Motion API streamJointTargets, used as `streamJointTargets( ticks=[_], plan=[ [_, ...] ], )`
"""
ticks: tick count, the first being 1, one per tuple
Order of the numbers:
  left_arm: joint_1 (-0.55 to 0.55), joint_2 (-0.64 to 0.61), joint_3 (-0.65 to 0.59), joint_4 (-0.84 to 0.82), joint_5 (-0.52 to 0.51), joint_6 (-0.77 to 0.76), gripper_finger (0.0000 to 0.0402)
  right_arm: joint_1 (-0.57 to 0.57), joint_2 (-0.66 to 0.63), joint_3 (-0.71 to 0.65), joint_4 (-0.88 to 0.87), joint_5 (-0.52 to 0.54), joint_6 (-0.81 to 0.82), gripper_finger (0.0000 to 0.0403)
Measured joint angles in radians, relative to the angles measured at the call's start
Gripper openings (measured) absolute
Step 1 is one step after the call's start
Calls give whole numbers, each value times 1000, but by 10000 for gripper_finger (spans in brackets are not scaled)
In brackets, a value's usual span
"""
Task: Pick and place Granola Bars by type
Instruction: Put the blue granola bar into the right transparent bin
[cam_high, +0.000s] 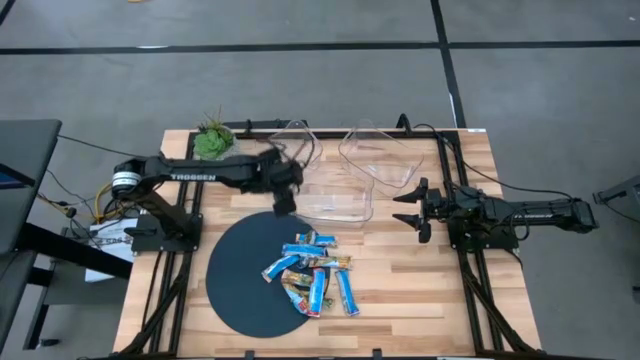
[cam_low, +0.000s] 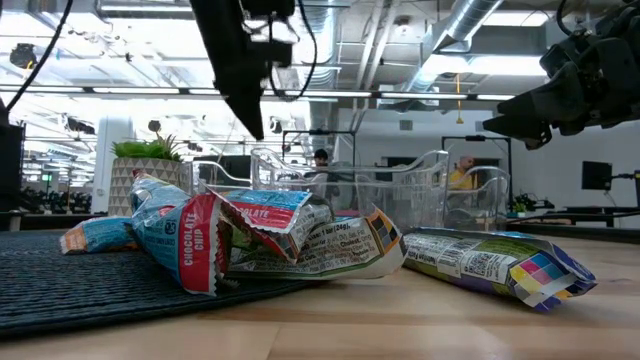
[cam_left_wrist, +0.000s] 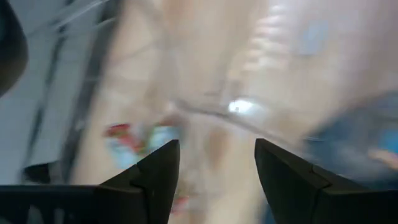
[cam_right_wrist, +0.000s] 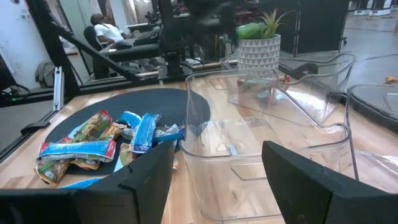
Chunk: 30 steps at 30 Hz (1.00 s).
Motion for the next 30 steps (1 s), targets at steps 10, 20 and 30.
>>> streamJointTargets(
  ticks=[10, 20, 30],
  plan=[
    [-314, -34, 1, 0, 278, -8, 203, 0, 0, 0, -1, 0, 0, 240],
    [-419, 31, -69, 102, 160, -15, 203, 0, 0, 0, -1, 0, 0, 240],
    [-391, 187, -70, 210, 232, 10, 203, 0, 0, 0, -19, 0, 0, 240]
  ],
)
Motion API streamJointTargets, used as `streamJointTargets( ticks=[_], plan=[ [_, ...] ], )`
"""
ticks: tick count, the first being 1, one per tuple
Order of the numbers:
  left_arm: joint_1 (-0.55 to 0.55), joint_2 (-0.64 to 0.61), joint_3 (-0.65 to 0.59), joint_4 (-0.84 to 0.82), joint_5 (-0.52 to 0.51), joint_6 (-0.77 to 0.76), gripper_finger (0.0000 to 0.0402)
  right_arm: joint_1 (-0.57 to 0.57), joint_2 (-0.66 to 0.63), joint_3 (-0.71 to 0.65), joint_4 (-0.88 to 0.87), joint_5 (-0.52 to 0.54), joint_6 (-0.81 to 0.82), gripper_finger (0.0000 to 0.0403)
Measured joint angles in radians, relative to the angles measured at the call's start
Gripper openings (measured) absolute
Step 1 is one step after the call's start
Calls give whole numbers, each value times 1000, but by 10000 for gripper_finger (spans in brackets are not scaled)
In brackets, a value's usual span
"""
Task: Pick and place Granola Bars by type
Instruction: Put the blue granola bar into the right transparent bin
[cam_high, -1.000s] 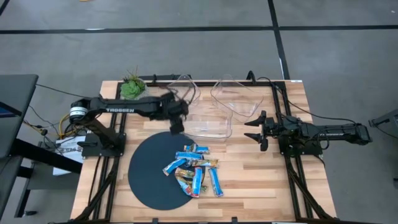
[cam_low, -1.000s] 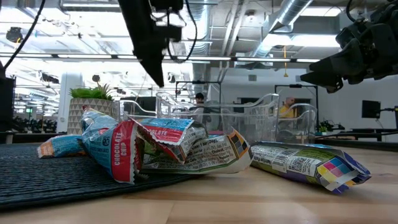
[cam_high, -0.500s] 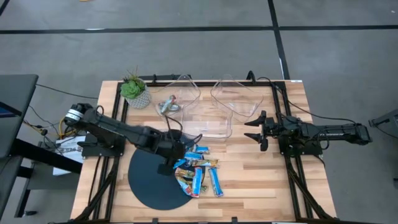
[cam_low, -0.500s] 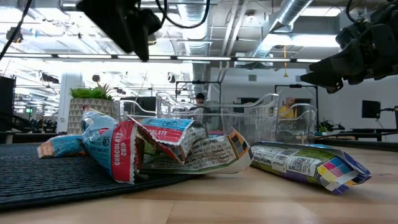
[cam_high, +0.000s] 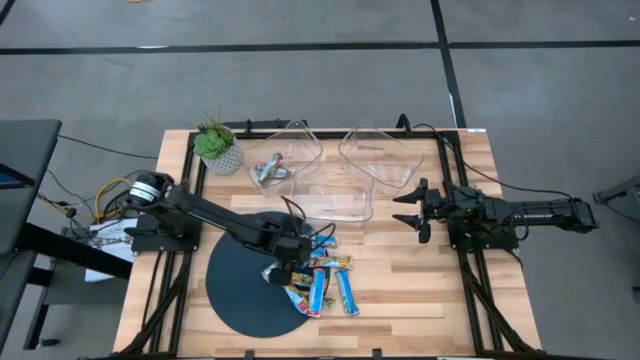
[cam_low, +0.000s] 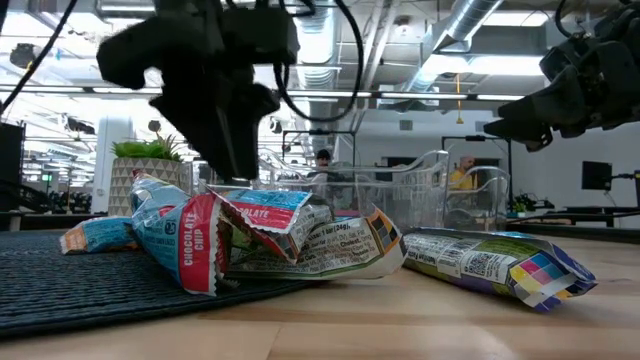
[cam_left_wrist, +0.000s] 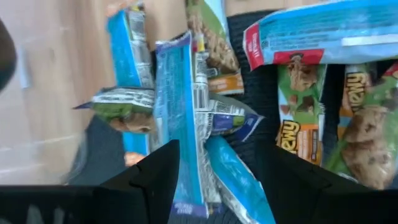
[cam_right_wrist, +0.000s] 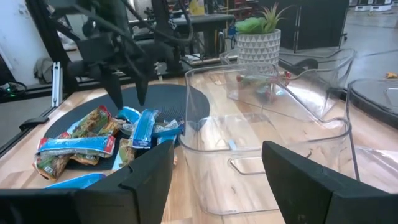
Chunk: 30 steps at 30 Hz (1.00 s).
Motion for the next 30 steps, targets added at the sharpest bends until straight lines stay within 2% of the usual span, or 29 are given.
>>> streamJointTargets(
  ticks=[5, 10, 18, 22, 30],
  plan=[
    [10, 45, 0, 28, -11, 11, 203, 0, 0, 0, -2, 0, 0, 240],
    [23, 77, 0, 31, -97, 8, 203, 0, 0, 0, -3, 0, 0, 240],
    [33, 91, 1, 38, -106, 25, 198, 0, 0, 0, -2, 0, 0, 240],
    [34, 91, 1, 38, -106, 42, 167, 0, 0, 0, -3, 0, 0, 240],
    [34, 91, 1, 59, -105, 42, 68, 0, 0, 0, -3, 0, 0, 240]
  ],
)
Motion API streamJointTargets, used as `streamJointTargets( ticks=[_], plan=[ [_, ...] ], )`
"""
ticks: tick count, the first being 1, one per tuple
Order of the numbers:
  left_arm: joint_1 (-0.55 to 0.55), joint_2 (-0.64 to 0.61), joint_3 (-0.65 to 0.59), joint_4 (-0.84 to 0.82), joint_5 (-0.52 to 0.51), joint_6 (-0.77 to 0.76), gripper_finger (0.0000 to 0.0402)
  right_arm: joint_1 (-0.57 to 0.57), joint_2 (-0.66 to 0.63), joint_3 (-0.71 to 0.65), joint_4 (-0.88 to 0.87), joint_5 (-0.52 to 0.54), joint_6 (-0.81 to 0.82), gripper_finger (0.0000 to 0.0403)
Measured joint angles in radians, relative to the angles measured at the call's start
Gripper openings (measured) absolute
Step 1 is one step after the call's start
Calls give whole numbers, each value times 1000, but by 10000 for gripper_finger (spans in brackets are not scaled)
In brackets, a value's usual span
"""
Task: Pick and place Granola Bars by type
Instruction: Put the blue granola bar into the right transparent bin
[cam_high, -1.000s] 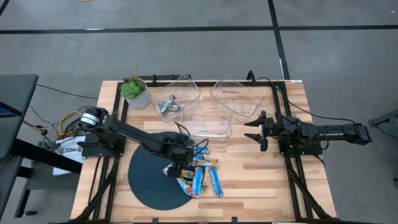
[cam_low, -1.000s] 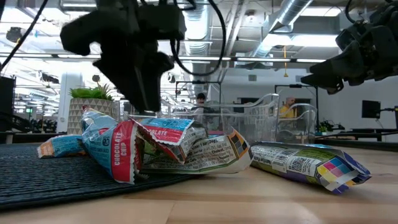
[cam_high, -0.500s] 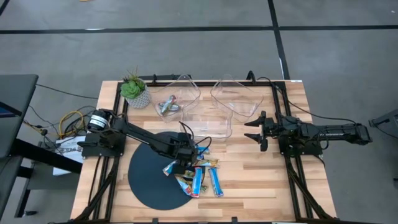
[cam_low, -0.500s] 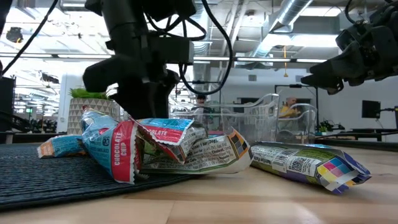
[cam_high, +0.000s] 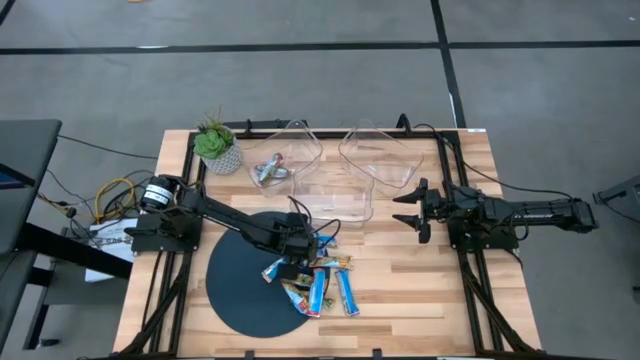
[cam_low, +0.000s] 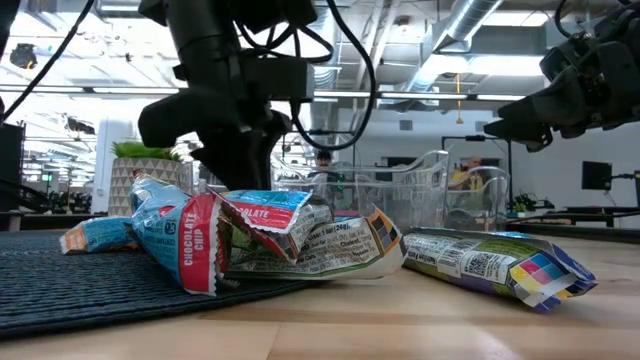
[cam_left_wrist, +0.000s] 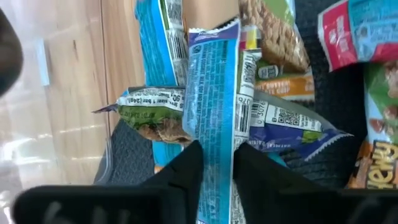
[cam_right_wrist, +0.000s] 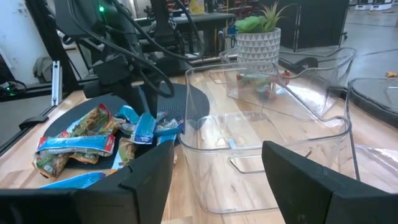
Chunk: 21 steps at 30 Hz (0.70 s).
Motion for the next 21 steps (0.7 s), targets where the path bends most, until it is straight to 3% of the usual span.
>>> streamJointTargets(
  ticks=[7, 15, 21],
  plan=[
    [-6, -23, 0, 98, 3, 4, 16, 0, 0, 0, 0, 0, 0, 240],
    [-4, -117, 0, 247, 15, 65, 24, 0, 0, 0, 0, 0, 0, 240],
    [63, -187, 0, 383, -2, 148, 26, 0, 0, 0, 0, 0, 0, 240]
  ],
)
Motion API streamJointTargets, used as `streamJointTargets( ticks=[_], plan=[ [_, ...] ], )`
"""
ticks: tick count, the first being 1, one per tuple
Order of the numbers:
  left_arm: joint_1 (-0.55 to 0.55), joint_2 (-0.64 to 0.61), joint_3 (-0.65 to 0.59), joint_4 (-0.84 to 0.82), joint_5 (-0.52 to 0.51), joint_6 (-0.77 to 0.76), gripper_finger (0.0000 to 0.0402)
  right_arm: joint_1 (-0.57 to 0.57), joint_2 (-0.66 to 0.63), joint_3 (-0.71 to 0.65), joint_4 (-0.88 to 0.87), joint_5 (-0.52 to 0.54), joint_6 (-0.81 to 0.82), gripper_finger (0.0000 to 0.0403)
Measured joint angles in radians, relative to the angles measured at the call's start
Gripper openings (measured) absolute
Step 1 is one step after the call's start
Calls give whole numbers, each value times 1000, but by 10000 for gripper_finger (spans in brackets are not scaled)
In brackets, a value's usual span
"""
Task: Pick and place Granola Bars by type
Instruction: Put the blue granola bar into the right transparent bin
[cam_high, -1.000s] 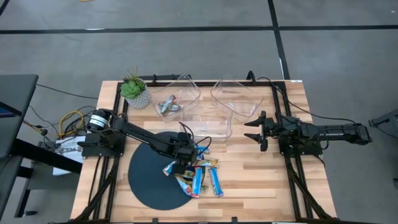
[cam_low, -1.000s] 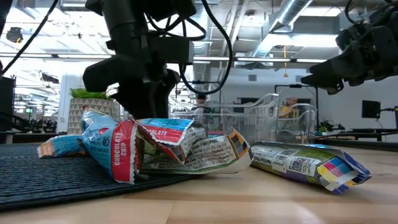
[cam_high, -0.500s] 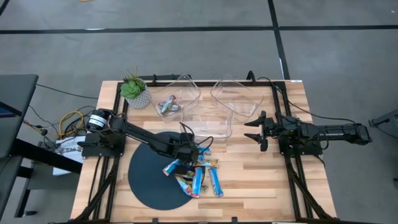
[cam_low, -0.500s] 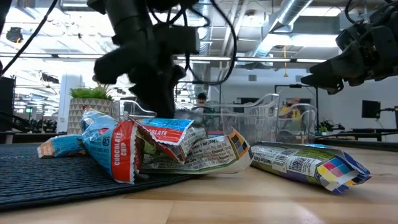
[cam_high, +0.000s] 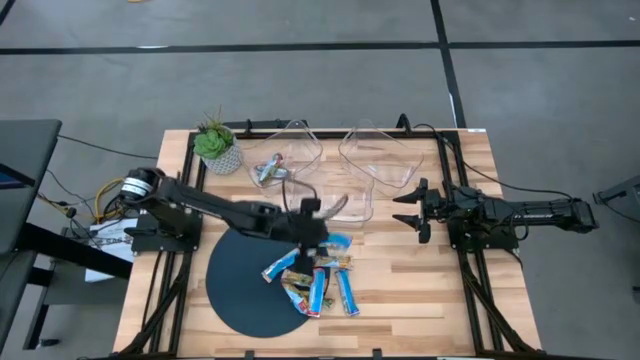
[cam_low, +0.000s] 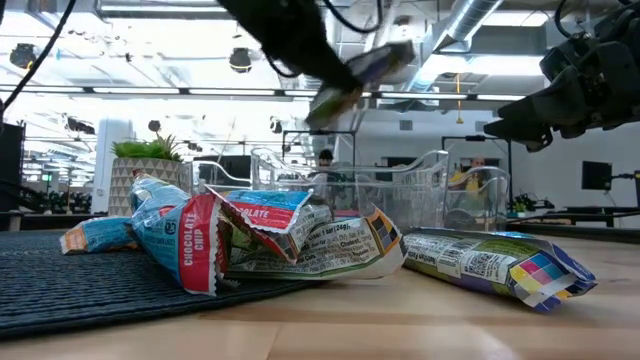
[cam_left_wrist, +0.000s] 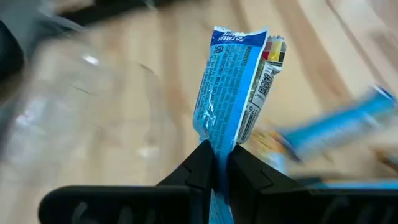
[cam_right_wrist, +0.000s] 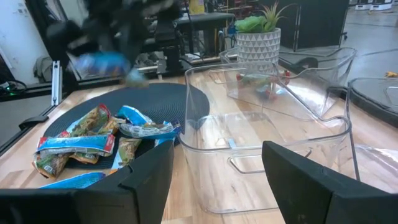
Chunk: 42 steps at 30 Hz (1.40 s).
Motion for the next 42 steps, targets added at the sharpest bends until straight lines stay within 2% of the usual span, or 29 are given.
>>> streamJointTargets(
  ticks=[5, 11, 17, 22, 29, 33, 42],
  plan=[
    [119, -53, 0, 120, 0, 63, 19, 0, 0, 0, 0, 0, 0, 240],
    [301, -56, 0, 284, -2, 84, 20, 0, 0, 0, 0, 0, 0, 240],
    [449, -55, 0, 337, -1, 80, 22, 0, 0, 0, 0, 0, 0, 240],
    [539, -55, 0, 345, 40, 78, 21, 0, 0, 0, 0, 0, 0, 240],
    [589, -42, 14, 406, 81, 83, 20, 0, 0, 0, 0, 0, 0, 240],
    [589, 16, 126, 302, 88, 105, 20, 0, 0, 0, 0, 0, 0, 240],
    [567, 310, 598, -65, 89, 253, 20, 0, 0, 0, 0, -2, 0, 240]
  ],
)
